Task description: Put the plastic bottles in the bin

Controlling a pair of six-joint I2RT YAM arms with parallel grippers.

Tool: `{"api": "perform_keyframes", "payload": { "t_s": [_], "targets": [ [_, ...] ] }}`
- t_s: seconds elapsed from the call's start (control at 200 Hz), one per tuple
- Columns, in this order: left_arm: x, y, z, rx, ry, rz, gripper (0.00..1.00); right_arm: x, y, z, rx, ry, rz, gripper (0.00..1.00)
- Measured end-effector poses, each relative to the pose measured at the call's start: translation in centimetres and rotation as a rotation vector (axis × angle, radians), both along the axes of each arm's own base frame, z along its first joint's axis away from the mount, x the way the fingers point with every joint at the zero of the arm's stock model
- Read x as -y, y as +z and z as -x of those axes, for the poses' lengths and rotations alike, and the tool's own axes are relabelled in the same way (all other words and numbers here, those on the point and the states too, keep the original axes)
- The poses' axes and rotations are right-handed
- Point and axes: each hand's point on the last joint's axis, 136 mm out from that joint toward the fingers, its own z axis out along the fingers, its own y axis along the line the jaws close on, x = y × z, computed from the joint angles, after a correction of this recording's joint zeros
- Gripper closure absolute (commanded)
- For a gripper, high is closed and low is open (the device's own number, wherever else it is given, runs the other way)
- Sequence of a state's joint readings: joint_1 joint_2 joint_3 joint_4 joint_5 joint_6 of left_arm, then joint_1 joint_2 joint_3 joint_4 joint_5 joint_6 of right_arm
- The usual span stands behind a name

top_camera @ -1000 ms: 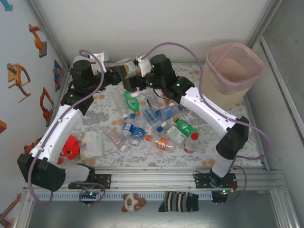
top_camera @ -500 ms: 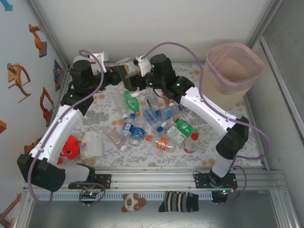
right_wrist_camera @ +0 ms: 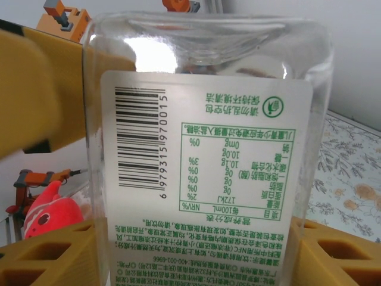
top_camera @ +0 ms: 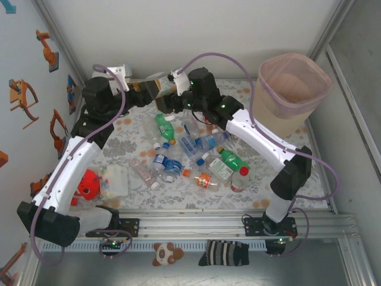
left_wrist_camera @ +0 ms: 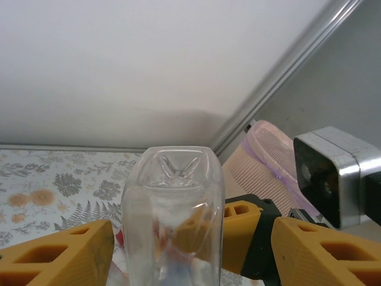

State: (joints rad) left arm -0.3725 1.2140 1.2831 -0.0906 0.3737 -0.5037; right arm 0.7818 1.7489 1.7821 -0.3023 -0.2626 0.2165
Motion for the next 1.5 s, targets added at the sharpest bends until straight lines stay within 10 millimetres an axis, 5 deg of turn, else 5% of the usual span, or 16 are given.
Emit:
{"api": "perform_keyframes", "payload": {
  "t_s": [0.175, 0.376, 0.756, 1.077, 1.262, 1.502],
  "targets": [
    [-1.0, 0.8, 0.5, 0.029, 0.04, -0.015, 0.28, 2.0, 0.0, -1.3, 0.0, -0.053, 0.024, 0.35],
    [-1.9, 1.0, 1.1, 0.051, 0.08, -0.034, 0.28, 7.2, 2.1, -3.6, 0.04, -0.167, 0.034, 0.35],
    [-2.0, -0.5, 0.9, 0.019, 0.086, -0.054, 0.28, 21.7, 8.2, -9.0, 0.148, -0.493, 0.047, 0.34],
    [-1.9, -1.2, 0.7, 0.006, 0.085, -0.063, 0.28, 34.0, 9.7, -11.7, 0.16, -0.773, 0.173, 0.34],
    [-1.9, -1.8, 0.7, -0.002, 0.083, -0.075, 0.28, 39.5, 7.9, -13.7, 0.115, -0.892, 0.286, 0.34],
    [-1.8, -2.8, 0.5, -0.021, 0.079, -0.09, 0.28, 44.8, 0.7, -16.0, -0.05, -0.94, 0.474, 0.34]
  ]
}}
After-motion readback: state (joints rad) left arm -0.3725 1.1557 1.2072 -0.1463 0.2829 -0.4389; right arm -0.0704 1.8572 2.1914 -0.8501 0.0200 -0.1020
